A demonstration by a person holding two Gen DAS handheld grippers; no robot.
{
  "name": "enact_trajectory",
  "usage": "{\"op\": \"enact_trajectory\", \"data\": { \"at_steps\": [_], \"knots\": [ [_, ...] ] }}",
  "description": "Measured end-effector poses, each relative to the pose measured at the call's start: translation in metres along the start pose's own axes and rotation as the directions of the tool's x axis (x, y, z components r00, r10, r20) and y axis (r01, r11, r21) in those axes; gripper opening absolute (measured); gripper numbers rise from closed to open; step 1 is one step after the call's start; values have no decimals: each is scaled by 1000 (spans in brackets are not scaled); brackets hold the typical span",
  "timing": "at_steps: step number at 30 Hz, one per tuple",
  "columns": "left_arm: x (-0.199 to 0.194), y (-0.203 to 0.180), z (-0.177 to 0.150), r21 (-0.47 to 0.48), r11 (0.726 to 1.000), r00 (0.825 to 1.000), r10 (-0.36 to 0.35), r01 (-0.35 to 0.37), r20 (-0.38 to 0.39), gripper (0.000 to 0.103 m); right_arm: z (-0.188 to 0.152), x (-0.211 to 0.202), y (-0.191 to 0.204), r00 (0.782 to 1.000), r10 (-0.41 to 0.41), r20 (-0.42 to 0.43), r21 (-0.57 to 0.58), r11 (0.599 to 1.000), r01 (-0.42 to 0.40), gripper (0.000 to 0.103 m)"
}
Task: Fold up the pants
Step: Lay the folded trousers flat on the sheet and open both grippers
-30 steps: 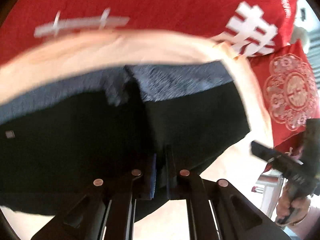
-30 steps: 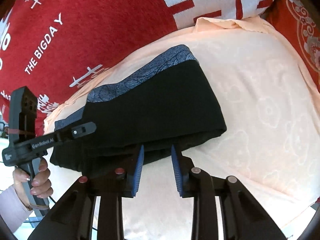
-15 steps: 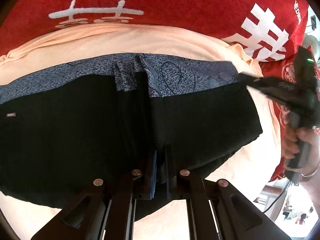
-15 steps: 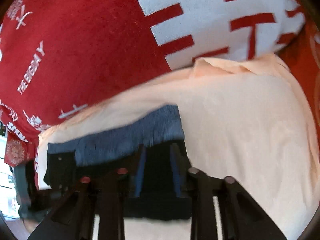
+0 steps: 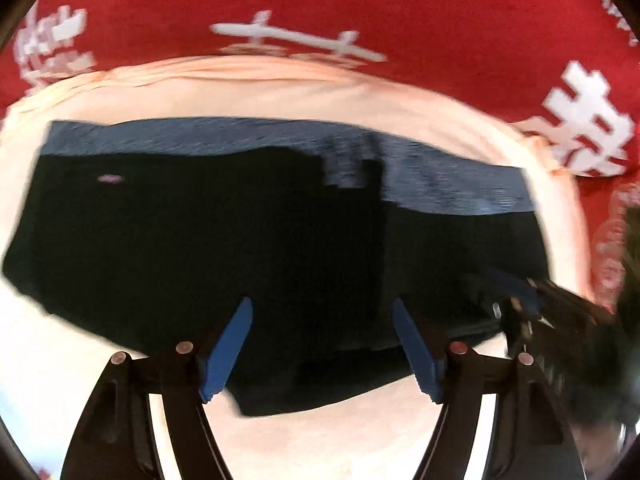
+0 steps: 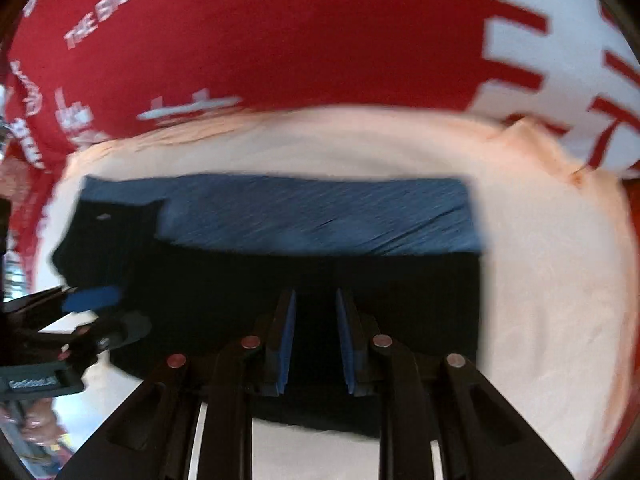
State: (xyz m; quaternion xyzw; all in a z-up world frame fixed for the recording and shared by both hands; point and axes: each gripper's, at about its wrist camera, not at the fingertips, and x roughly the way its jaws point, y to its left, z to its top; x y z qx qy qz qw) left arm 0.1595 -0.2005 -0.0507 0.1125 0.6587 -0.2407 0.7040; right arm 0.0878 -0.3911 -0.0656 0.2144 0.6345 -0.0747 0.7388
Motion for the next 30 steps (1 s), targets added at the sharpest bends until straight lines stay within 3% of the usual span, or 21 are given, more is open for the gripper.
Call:
{"op": "enact_trajectory", "data": {
  "at_steps": [5, 14, 16, 22, 30],
  "knots": [
    [-1, 7, -8, -21, 991, 991, 134, -135, -29, 74, -24, 12, 39, 996, 70, -59, -56, 996, -73, 23],
    [-3, -1, -18, -59, 975, 975, 211, -215, -65, 74, -49, -16, 28, 985, 124, -120, -21, 992, -127, 25],
    [-5, -3, -20, -59, 974, 974, 216, -219, -64, 74, -53, -21, 21, 985, 120, -124, -7, 993, -122, 35],
    [-3, -3, -34, -66, 971, 972, 224, -228, -67, 74, -60, -30, 0, 983, 119, -137, 52, 992, -113, 40],
    [5, 9, -52, -92, 981, 983, 163, -171, -83, 74, -73, -29, -15, 983, 96, -159, 98, 992, -81, 41]
  ]
}}
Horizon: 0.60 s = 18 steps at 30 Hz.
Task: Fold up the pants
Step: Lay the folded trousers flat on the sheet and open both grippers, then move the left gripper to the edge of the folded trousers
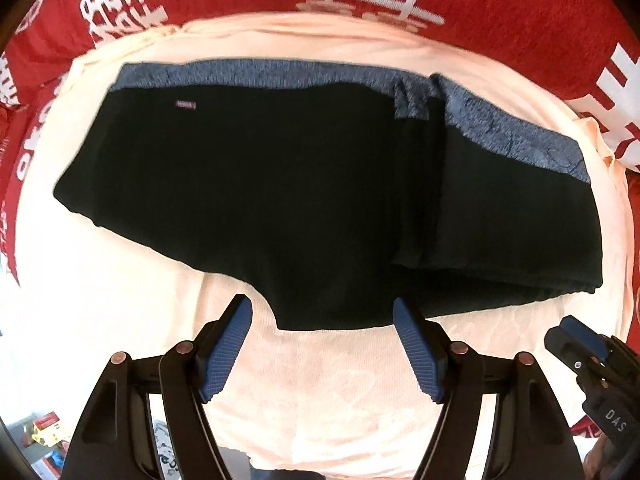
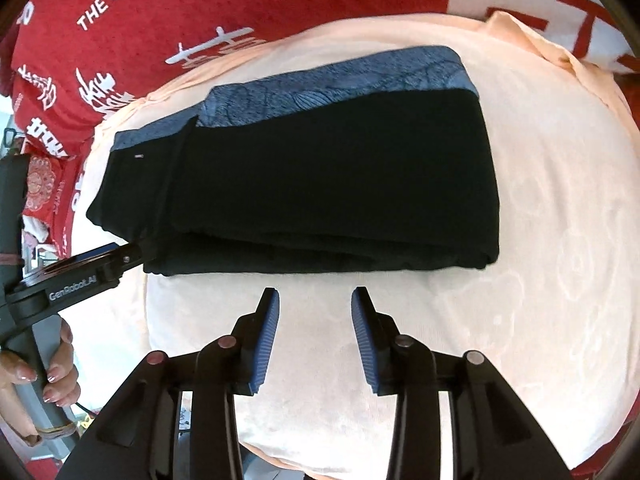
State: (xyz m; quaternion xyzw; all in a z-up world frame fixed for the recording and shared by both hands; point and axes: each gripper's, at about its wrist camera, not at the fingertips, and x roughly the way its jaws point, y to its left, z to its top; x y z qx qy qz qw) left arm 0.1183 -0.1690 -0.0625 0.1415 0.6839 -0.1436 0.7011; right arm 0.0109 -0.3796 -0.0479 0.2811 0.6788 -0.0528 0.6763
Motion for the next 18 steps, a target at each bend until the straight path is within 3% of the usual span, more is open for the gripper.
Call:
{"op": "enact_trajectory", "data": {
  "at_steps": [9, 18],
  "knots": [
    [1, 38, 9, 60, 996, 998, -58, 59, -22, 74, -12, 2, 29, 997, -72, 12, 57, 996, 71, 45],
    [-4, 124, 28, 53, 998, 999, -42, 41, 11, 74, -14, 24, 104, 995, -103, -10, 78, 992, 104, 47]
  ]
}}
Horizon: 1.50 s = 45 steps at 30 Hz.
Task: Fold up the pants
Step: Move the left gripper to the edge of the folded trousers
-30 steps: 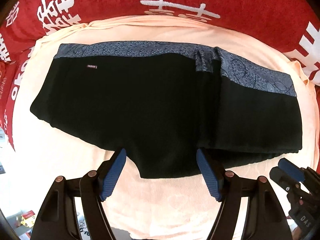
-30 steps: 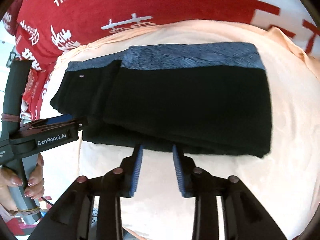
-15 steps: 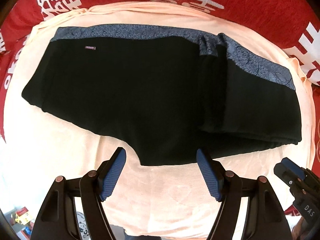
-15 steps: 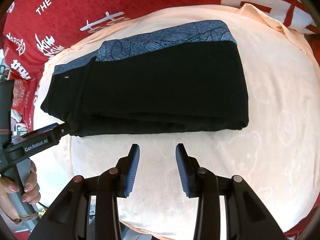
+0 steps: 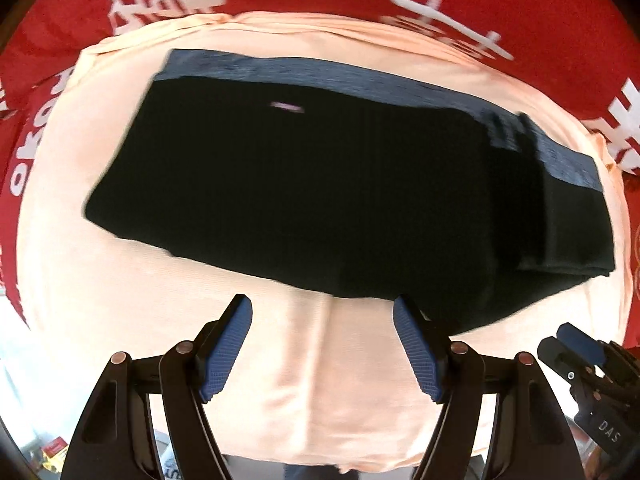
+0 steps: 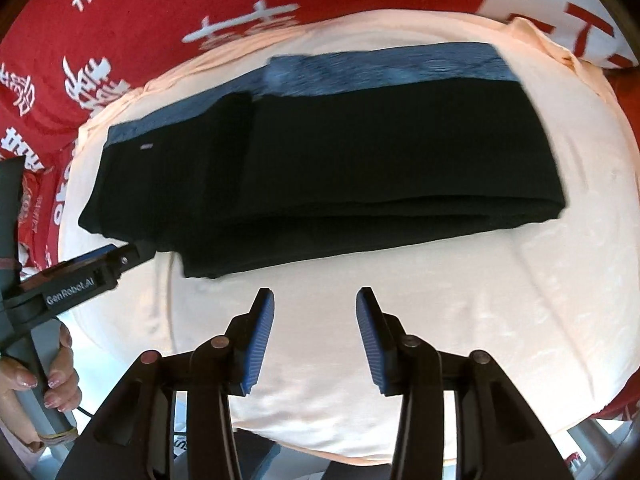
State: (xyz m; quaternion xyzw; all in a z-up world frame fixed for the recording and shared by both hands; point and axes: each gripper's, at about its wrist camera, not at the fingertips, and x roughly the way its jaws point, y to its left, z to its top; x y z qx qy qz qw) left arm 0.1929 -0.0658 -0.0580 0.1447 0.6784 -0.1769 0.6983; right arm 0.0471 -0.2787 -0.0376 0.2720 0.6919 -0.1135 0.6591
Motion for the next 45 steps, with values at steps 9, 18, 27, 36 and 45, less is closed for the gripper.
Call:
{"op": "enact_trajectory", "data": {
  "at_steps": [9, 18, 27, 36, 45],
  "knots": [
    [13, 61, 8, -133, 991, 1000, -32, 31, 0, 74, 13, 21, 70, 998, -41, -44, -126, 991, 35, 52],
    [23, 101, 6, -238, 970, 999, -52, 48, -11, 74, 33, 42, 100, 993, -75, -91, -223, 973, 53, 53],
    [36, 133, 16, -275, 961, 999, -45, 39, -16, 74, 29, 62, 102, 987, -89, -137, -253, 966, 52, 55],
    [45, 162, 19, -384, 900, 978, -196, 208, 70, 74, 27, 68, 105, 986, -89, -138, -257, 965, 51, 60],
    [47, 182, 16, -428, 814, 920, -356, 392, 167, 75, 26, 74, 110, 984, -100, -146, -270, 961, 57, 62]
  ]
}}
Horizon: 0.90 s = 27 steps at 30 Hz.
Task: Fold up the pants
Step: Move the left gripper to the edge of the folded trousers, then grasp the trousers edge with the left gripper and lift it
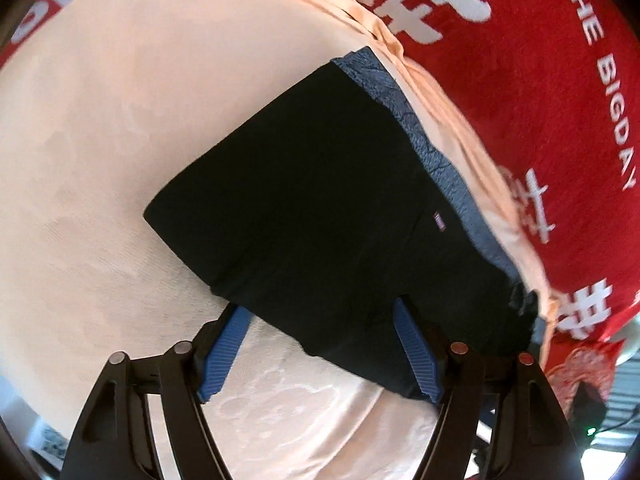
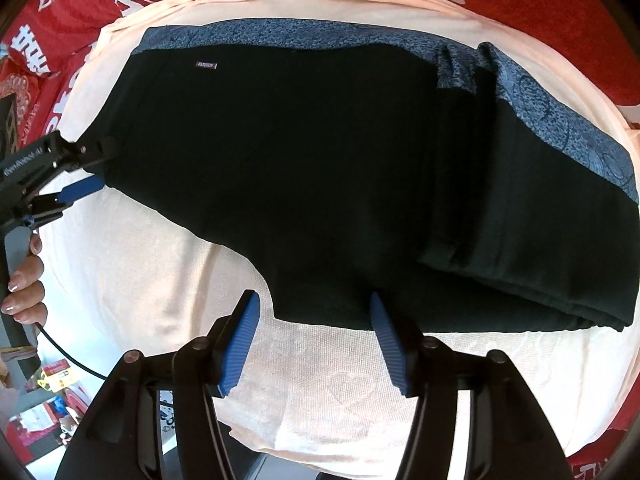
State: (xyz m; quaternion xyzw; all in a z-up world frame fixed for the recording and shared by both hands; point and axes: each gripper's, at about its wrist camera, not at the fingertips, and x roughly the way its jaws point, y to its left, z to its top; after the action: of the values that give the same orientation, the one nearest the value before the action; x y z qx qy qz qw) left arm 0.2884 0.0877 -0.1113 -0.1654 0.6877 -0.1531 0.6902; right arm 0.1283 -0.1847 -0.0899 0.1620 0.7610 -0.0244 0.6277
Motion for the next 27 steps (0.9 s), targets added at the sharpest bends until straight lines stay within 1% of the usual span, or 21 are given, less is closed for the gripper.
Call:
{"op": "enact_trajectory", "data": {
  "at_steps": [1, 2, 5, 7, 9, 11, 14, 15, 16, 18, 19, 20, 21, 24, 26, 27],
  "knots": [
    [-2, 5, 1, -26, 999, 999, -32, 32, 7, 79, 0, 1, 1, 1000, -2, -1, -1, 1000, 2, 62],
    [-7, 11, 1, -44, 997, 998, -58, 58, 13, 80, 0, 1, 2, 1000, -4, -2, -2, 1000, 4, 62],
    [-10, 18, 1, -92, 989, 993, -117, 119, 32, 80, 1, 2, 3, 1000, -8, -4, -4, 1000, 8, 62],
    [-9, 25, 3, -120, 979, 986, -159, 164, 50, 80, 1, 2, 3, 1000, -8, -6, -4, 1000, 8, 62],
    [-11, 32, 3, -142, 972, 981, -182, 190, 66, 80, 2, 3, 3, 1000, -7, -7, -5, 1000, 7, 62],
    [-9, 31, 3, -154, 967, 978, -192, 202, 80, 80, 2, 2, 2, 1000, -8, -7, -7, 1000, 8, 62],
    [-5, 21, 2, -150, 967, 976, -195, 207, 96, 80, 2, 3, 3, 1000, -8, -7, -13, 1000, 8, 62],
    [-8, 19, 2, -144, 964, 972, -212, 225, 100, 80, 2, 3, 3, 1000, -9, -7, -16, 1000, 8, 63],
    [-9, 17, 1, -137, 959, 966, -236, 250, 107, 80, 2, 3, 4, 1000, -10, -8, -18, 1000, 9, 63],
    [-18, 7, 2, -93, 948, 947, -290, 304, 139, 80, 2, 4, 5, 1000, -10, -8, -21, 1000, 10, 63],
    [-18, 4, 4, -72, 946, 941, -304, 317, 145, 80, 2, 4, 5, 1000, -10, -8, -22, 1000, 10, 64],
    [-17, 1, 6, -58, 948, 942, -304, 314, 144, 80, 1, 4, 5, 1000, -10, -6, -24, 1000, 10, 64],
    [-12, 0, 10, -53, 954, 949, -287, 296, 131, 80, 1, 5, 6, 1000, -10, -5, -26, 1000, 10, 64],
    [8, 7, 18, -98, 962, 965, -247, 256, 93, 80, 0, 7, 6, 1000, -12, -2, -36, 999, 12, 64],
    [12, 7, 21, -125, 962, 967, -233, 245, 105, 80, 0, 8, 7, 1000, -16, -3, -42, 999, 16, 64],
    [11, 3, 21, -124, 967, 972, -208, 220, 106, 80, 0, 8, 8, 1000, -18, -3, -43, 999, 18, 64]
  ]
}}
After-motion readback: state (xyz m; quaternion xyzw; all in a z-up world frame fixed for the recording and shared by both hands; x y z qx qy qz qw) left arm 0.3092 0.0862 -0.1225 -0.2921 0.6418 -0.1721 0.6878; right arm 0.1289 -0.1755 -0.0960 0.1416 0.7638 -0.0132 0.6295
